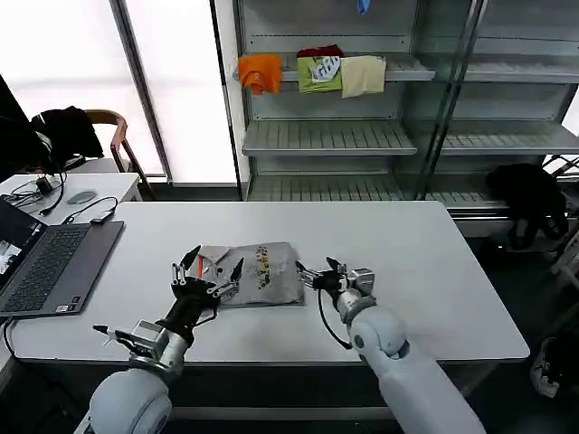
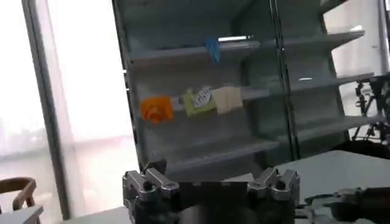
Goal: Fold and organize the clothes.
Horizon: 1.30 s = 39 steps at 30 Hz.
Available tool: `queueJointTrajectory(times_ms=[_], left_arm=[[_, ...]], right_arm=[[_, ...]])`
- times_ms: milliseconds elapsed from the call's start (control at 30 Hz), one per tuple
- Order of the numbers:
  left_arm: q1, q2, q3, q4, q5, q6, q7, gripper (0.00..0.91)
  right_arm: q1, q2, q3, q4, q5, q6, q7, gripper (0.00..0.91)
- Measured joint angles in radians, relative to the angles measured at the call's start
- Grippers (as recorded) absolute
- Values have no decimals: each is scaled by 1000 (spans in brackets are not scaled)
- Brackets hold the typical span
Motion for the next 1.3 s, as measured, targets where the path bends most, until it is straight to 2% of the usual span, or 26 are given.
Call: queueJointTrajectory(times_ms=[100,267,300,333,400,433,967,1300], left_arm=[[26,-7,-18,-9,2,-1,12,907],[49,-17,-39,-10,1,-2,28,907],[51,-21,-40,-10,1,-2,30,907],[54,-24,-40,-12,1,-2,33,907],[58,-30,-40,-17,1,0,39,907],[60,-33,-40,-19,1,0,41,907],[101,-46,-47,-40,-1,6,58,907],[116,-48,-44,-43,-1,5,61,907]], right_arm=[[21,32,-17,-57,-6,-9,-4,524],[52,67,-27,-134,-10,-12,-15,393],[58,73,-28,-146,-12,-12,-17,322],[62,79,-29,-157,-14,-10,-19,202],[70,91,-31,-175,-16,-8,-23,30],[73,96,-33,-182,-16,-7,-25,0],[85,123,-47,-217,-10,12,-39,0],[22,26,13,-60,41,45,11,0]])
